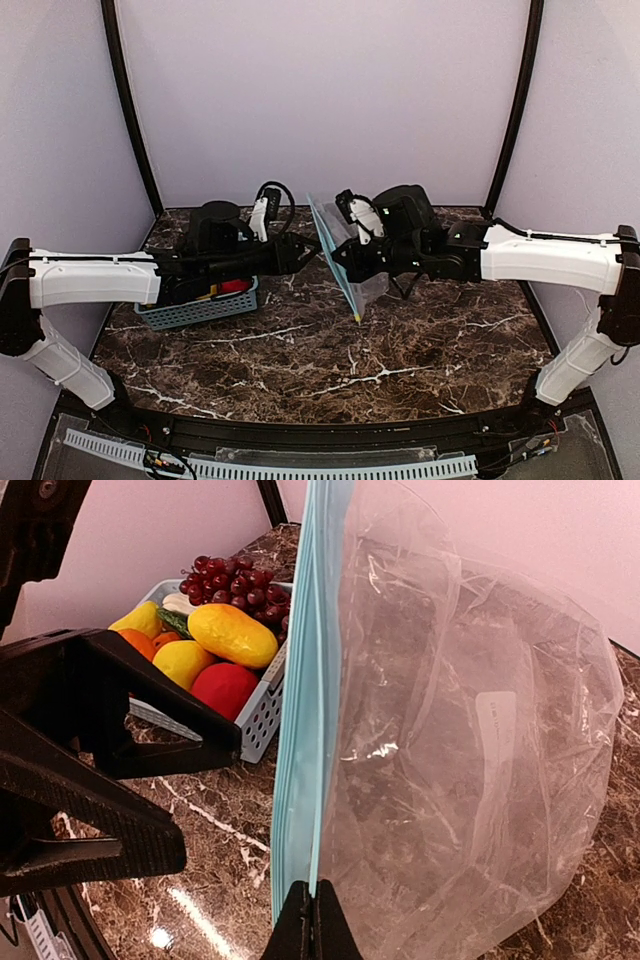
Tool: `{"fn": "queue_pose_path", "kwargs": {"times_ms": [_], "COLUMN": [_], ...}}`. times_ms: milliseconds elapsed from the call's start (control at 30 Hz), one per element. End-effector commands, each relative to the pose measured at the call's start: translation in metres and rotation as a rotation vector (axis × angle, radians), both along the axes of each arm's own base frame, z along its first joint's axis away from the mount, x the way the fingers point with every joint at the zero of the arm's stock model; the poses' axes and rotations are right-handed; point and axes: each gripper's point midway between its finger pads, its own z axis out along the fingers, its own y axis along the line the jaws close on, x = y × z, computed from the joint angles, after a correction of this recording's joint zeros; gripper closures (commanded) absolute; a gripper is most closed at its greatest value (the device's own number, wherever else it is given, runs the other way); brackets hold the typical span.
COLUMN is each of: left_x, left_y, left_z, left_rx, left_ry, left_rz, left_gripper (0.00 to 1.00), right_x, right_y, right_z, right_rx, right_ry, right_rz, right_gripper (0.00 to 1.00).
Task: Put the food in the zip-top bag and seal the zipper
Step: Pass from the right arm to the left
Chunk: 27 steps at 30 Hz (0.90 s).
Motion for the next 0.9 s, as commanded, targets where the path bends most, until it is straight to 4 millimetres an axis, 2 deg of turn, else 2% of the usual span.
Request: {"fn": "queue_pose_path", "kwargs": {"times_ms": [0, 67, 400, 567, 867], "left_x": [0.008, 0.014, 0.023, 0.03, 0.034], "left_y": [0.0, 0.003, -0.008, -0.002, -0.012], "left_z": [0.001, -0.006, -0.012, -0.025, -0.039], "left_rx": [-0.01, 0.024, 0.042, 0.091, 0.109], "left_ry": [-0.001, 0.009, 0.017, 0.032, 0.074], "left_rz": [0.031, 0.065, 0.057, 0.11, 0.094], "left_gripper": [0.44, 0.43, 0.43, 0.47, 0.57], "right_x": [-0.008, -0.008, -0.012, -0.013, -0.012], "right_y": [0.013, 0.014, 0.019, 0.019, 0.02], "right_z": [0.019, 0.019, 0.014, 0.018, 0.015], "right_rx": [0.05, 0.051, 0.045, 0.05, 0.028], "right_ry": [-0.032, -0.031, -0.023, -0.035, -0.055], "right_rz": [0.049, 0.051, 0.068, 0.073, 0.048], "right_gripper": [1.0, 1.0, 1.0, 1.0, 1.0]}}
